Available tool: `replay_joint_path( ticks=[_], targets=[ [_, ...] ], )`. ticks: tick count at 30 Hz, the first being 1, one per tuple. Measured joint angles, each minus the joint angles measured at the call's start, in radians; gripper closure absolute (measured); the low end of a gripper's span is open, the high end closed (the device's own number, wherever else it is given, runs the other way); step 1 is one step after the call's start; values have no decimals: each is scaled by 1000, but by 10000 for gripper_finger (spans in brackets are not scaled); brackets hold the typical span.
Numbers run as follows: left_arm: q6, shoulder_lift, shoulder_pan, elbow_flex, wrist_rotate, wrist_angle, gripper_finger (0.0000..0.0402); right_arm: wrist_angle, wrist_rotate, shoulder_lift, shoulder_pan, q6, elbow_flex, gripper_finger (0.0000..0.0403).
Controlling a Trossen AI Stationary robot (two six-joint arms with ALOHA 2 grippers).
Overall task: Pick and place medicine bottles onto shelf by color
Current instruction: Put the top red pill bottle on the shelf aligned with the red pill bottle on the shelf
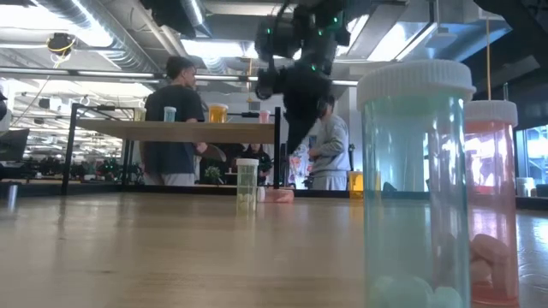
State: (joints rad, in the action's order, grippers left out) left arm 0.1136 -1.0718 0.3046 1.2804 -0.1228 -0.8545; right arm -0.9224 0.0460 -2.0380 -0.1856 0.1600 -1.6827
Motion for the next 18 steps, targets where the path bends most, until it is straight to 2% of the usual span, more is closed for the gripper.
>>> replay_joint_path(
  ticks=[7, 13, 18],
  targets=[
    [-8, 0, 0, 0, -3, 0, 358, 4, 0, 20, 0, -3, 95, 230],
    [-11, 0, 0, 0, -26, 1, 358, 54, 0, 142, -1, -67, 209, 230],
    [-29, 0, 0, 0, -26, 1, 358, 274, 8, 285, -1, -97, 366, 230]
  ],
)
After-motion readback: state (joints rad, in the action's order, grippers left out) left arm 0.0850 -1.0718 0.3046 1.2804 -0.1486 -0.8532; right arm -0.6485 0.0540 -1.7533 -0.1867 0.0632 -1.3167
